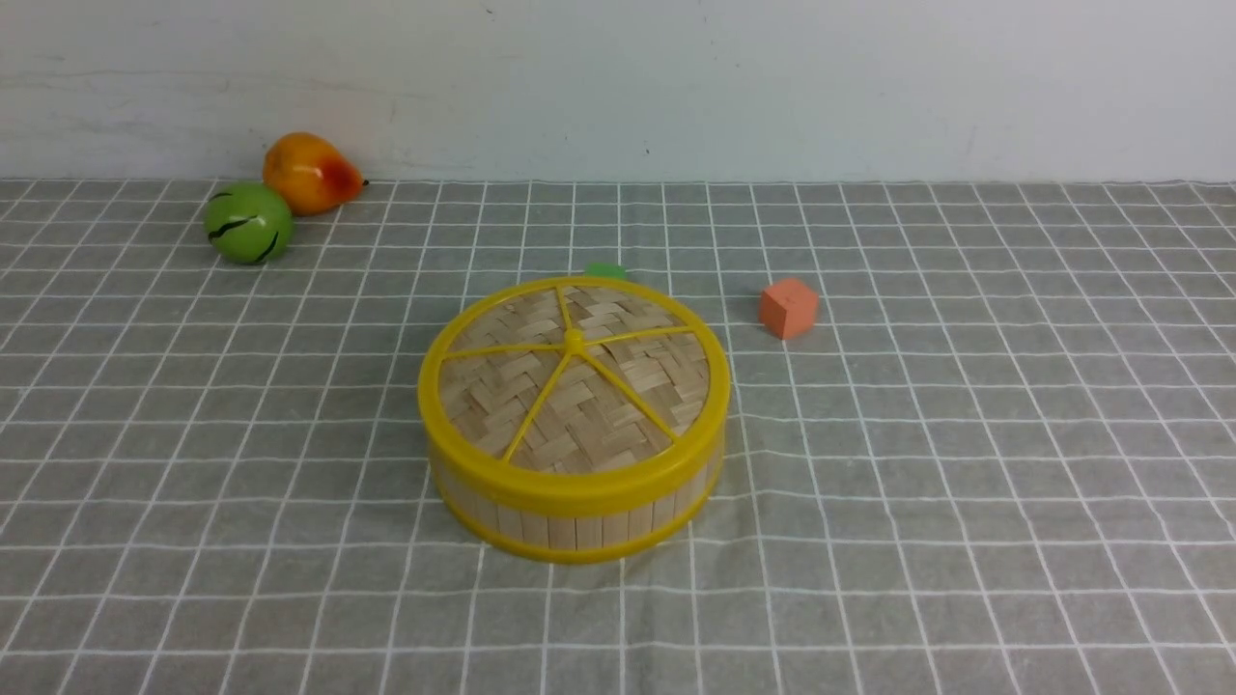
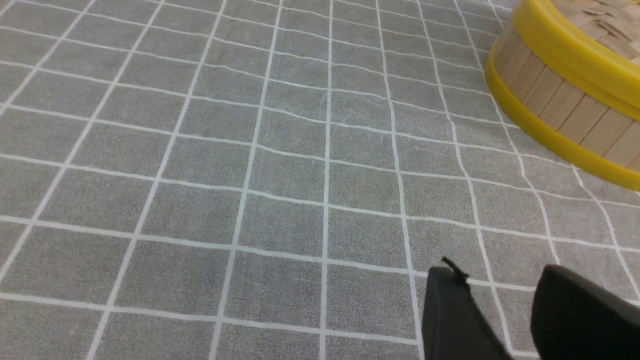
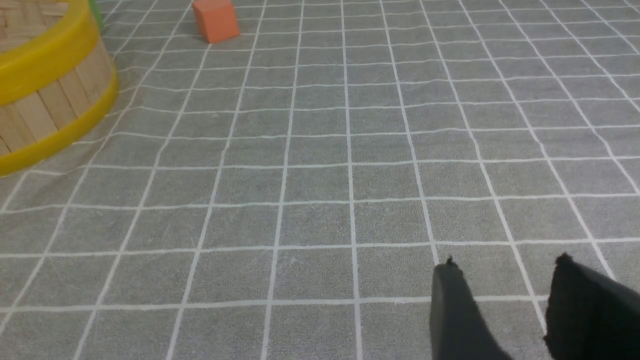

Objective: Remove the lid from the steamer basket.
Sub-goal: Use the left arm to lift the lid of the steamer

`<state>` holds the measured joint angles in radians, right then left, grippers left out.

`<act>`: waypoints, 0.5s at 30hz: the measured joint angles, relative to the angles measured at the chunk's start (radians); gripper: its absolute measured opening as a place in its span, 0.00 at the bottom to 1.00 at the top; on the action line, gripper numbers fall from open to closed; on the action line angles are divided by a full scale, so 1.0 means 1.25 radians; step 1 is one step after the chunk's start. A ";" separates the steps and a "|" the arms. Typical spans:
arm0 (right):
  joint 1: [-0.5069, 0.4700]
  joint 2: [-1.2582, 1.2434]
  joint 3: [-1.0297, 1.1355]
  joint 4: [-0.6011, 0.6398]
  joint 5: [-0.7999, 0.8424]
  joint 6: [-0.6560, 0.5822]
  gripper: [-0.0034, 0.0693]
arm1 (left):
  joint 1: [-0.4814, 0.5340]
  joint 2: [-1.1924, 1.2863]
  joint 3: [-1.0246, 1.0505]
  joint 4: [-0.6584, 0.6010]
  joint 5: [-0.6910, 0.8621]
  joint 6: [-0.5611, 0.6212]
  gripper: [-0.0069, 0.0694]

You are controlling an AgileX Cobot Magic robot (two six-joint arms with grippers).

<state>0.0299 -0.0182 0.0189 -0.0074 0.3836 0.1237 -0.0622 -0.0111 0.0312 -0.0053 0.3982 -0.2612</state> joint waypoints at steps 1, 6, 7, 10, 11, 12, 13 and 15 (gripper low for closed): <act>0.000 0.000 0.000 0.000 0.000 0.000 0.38 | 0.000 0.000 0.000 0.000 0.000 0.000 0.40; 0.000 0.000 0.000 0.000 0.000 0.000 0.38 | 0.000 0.000 0.001 0.000 -0.068 0.000 0.40; 0.000 0.000 0.000 0.000 0.000 0.000 0.38 | 0.000 0.000 0.001 0.000 -0.100 0.000 0.40; 0.000 0.000 0.000 0.000 0.000 0.000 0.38 | 0.000 0.000 0.001 0.000 -0.225 0.000 0.40; 0.000 0.000 0.000 0.000 0.000 0.000 0.38 | 0.000 0.000 0.001 0.000 -0.271 0.000 0.40; 0.000 0.000 0.000 0.000 0.000 0.000 0.38 | 0.000 0.000 0.001 0.000 -0.280 0.000 0.40; 0.000 0.000 0.000 0.000 0.000 0.000 0.38 | 0.000 0.000 0.001 0.000 -0.349 0.000 0.40; 0.000 0.000 0.000 0.000 0.000 0.000 0.38 | 0.000 0.000 0.001 0.000 -0.395 0.000 0.40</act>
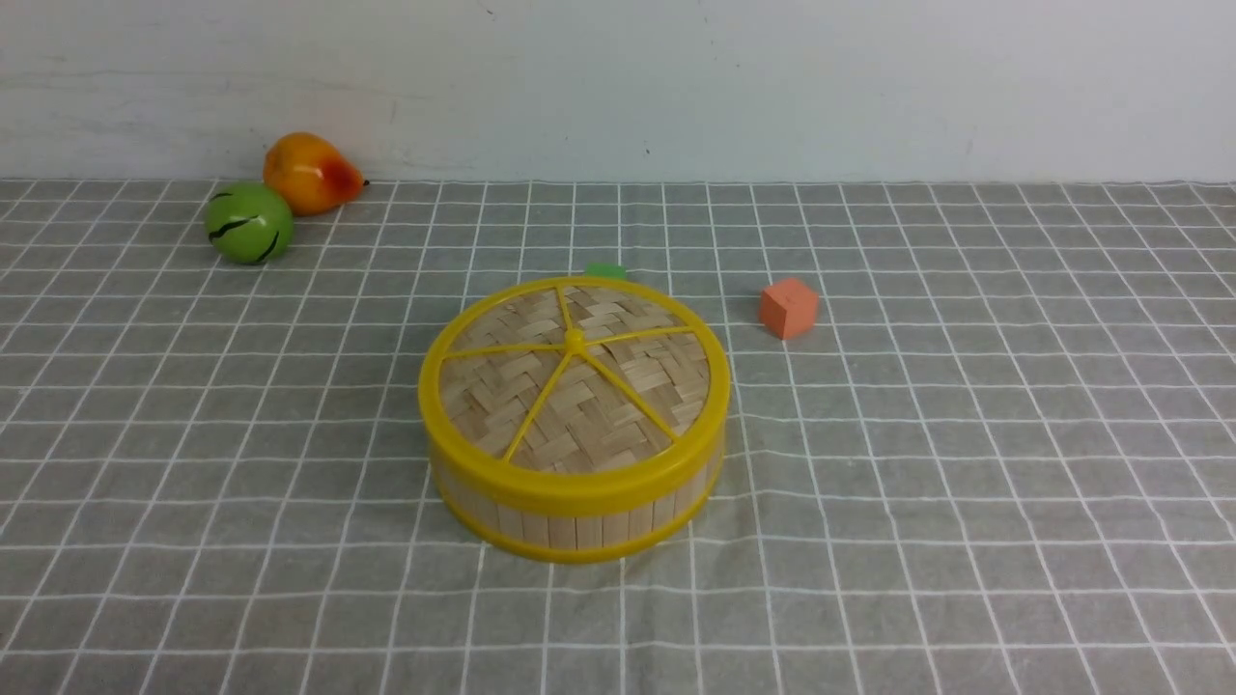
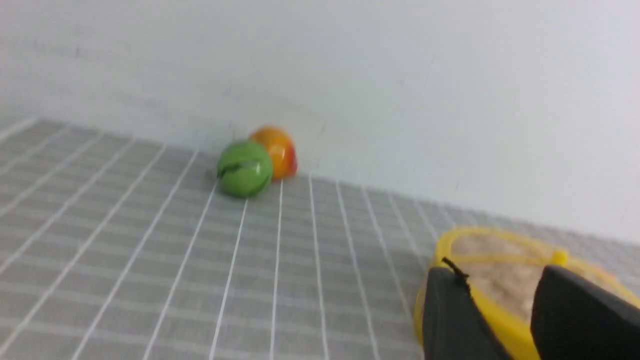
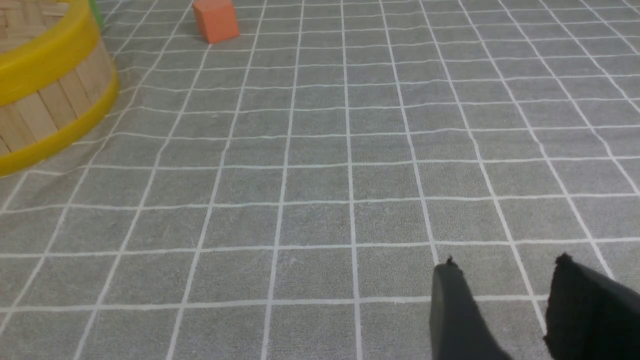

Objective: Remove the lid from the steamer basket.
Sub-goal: Use the left arm to lift the lid of the steamer

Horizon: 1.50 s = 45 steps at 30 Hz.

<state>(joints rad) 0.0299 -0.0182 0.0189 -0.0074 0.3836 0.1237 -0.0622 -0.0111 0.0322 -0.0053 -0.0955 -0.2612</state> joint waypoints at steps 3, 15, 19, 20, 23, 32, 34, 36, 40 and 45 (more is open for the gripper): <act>0.000 0.000 0.000 0.000 0.000 0.000 0.38 | 0.000 0.000 0.000 0.000 -0.105 0.000 0.40; 0.000 0.000 0.000 0.000 0.000 0.000 0.38 | 0.000 0.000 0.000 -0.001 -0.309 -0.176 0.40; 0.000 0.000 0.000 0.000 0.000 0.000 0.38 | 0.000 0.000 0.000 -0.030 -0.322 -0.212 0.40; 0.000 0.000 0.000 0.000 0.000 0.000 0.38 | 0.000 0.000 0.000 -0.036 -0.322 -0.212 0.40; 0.000 0.000 0.000 0.000 0.000 0.000 0.38 | 0.000 0.016 -0.055 -0.077 -0.268 -0.167 0.34; 0.000 0.000 0.000 0.000 0.000 0.000 0.38 | 0.001 0.281 -0.338 -0.084 -0.114 0.028 0.07; 0.000 0.000 0.000 0.000 0.000 0.000 0.38 | 0.001 0.349 -0.374 -0.084 -0.081 0.020 0.07; 0.000 0.000 0.000 0.000 0.000 0.000 0.38 | 0.001 0.416 -0.419 -0.084 -0.017 -0.004 0.07; 0.000 0.000 0.000 0.000 0.000 0.000 0.38 | 0.001 0.573 -0.554 -0.084 0.219 -0.031 0.07; 0.000 0.000 0.000 0.000 0.000 0.000 0.38 | 0.001 0.734 -0.702 -0.122 0.439 -0.006 0.07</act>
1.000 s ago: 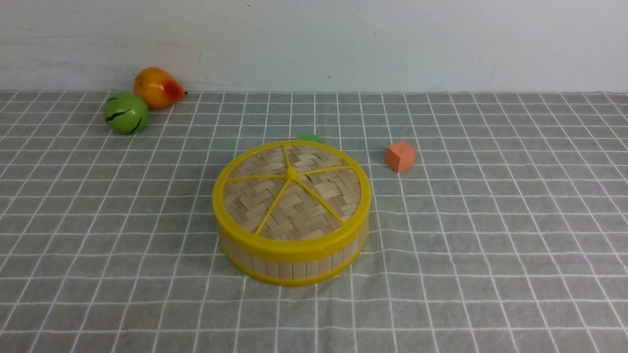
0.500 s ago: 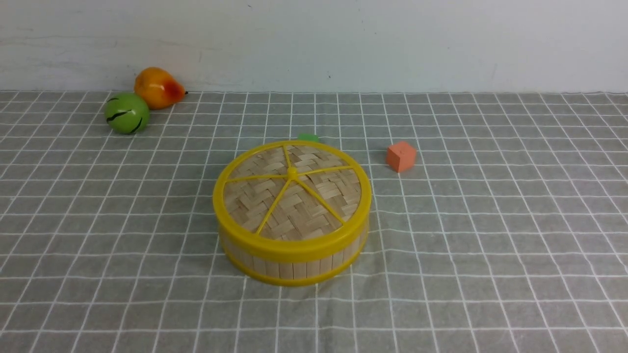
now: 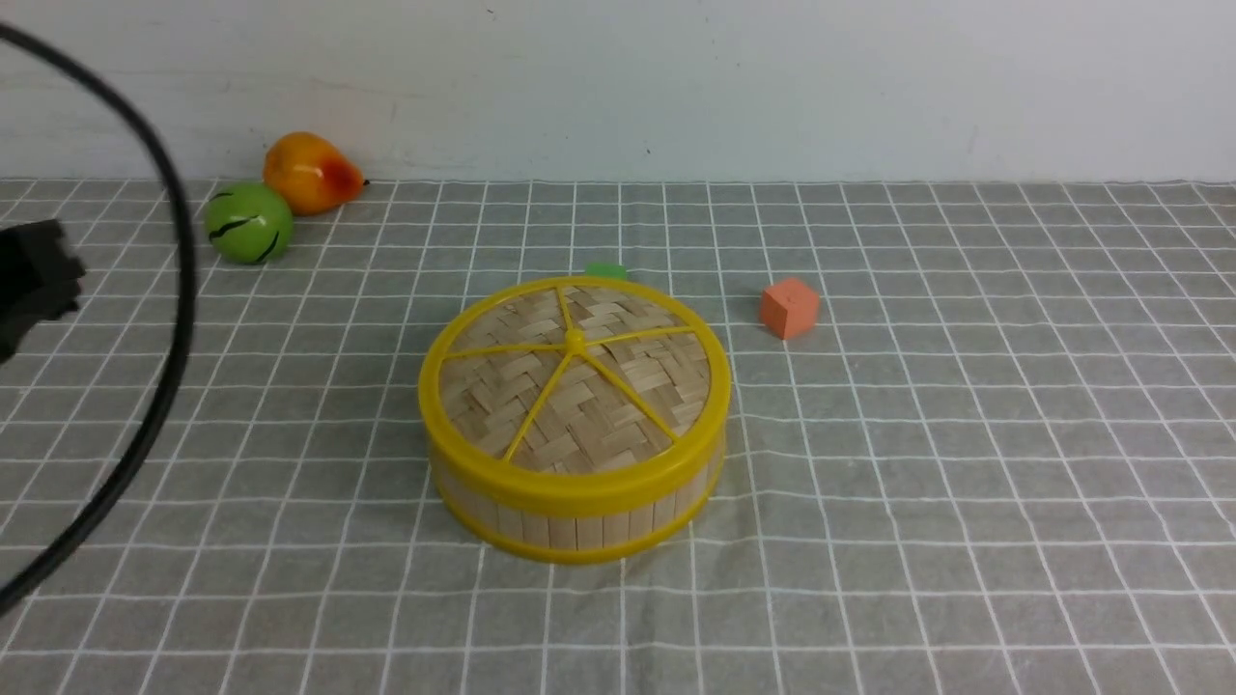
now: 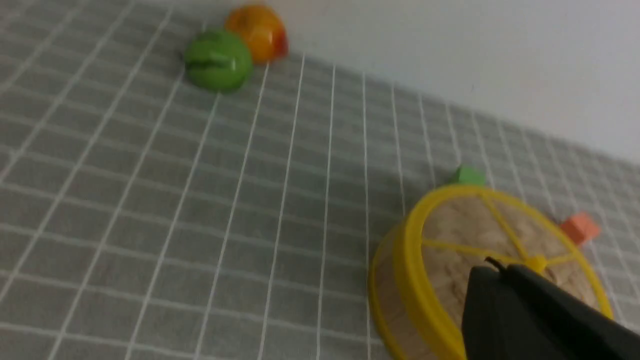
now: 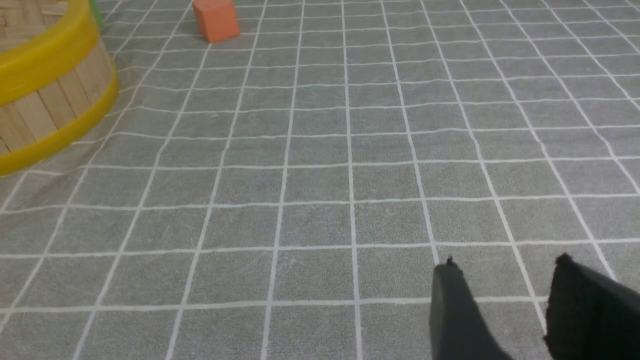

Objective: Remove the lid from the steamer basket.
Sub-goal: Use the left arm to lift the lid of the steamer

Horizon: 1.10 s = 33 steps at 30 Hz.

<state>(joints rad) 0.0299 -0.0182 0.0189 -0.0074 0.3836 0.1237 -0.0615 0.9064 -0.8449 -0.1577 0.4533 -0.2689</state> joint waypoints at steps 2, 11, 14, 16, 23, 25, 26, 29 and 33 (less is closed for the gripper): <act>0.000 0.000 0.000 0.000 0.000 0.000 0.38 | 0.000 0.073 -0.064 -0.057 0.076 0.054 0.07; 0.000 0.000 0.000 0.000 0.000 0.000 0.38 | -0.027 0.408 -0.367 -0.382 0.429 0.335 0.07; 0.000 0.000 0.000 0.000 0.000 0.000 0.38 | -0.089 0.502 -0.481 -0.335 0.474 0.280 0.07; 0.000 0.000 0.000 0.000 0.000 0.000 0.38 | -0.144 0.564 -0.569 -0.266 0.496 0.227 0.07; 0.000 0.000 0.000 0.000 0.000 0.000 0.38 | -0.292 0.754 -0.840 -0.016 0.562 0.139 0.10; 0.000 0.000 0.000 0.000 0.000 0.000 0.38 | -0.320 0.804 -0.894 0.036 0.581 0.139 0.17; 0.000 0.000 0.000 0.000 0.000 0.000 0.38 | -0.331 0.822 -0.915 0.051 0.588 0.139 0.20; 0.000 0.000 0.000 0.000 0.000 0.000 0.38 | -0.356 0.886 -0.955 0.099 0.593 0.139 0.40; 0.000 0.000 0.000 0.000 0.000 0.000 0.38 | -0.364 0.932 -0.960 0.140 0.561 0.139 0.56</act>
<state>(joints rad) 0.0299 -0.0182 0.0189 -0.0074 0.3836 0.1237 -0.5164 2.0718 -2.0450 0.0170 1.1547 -0.0948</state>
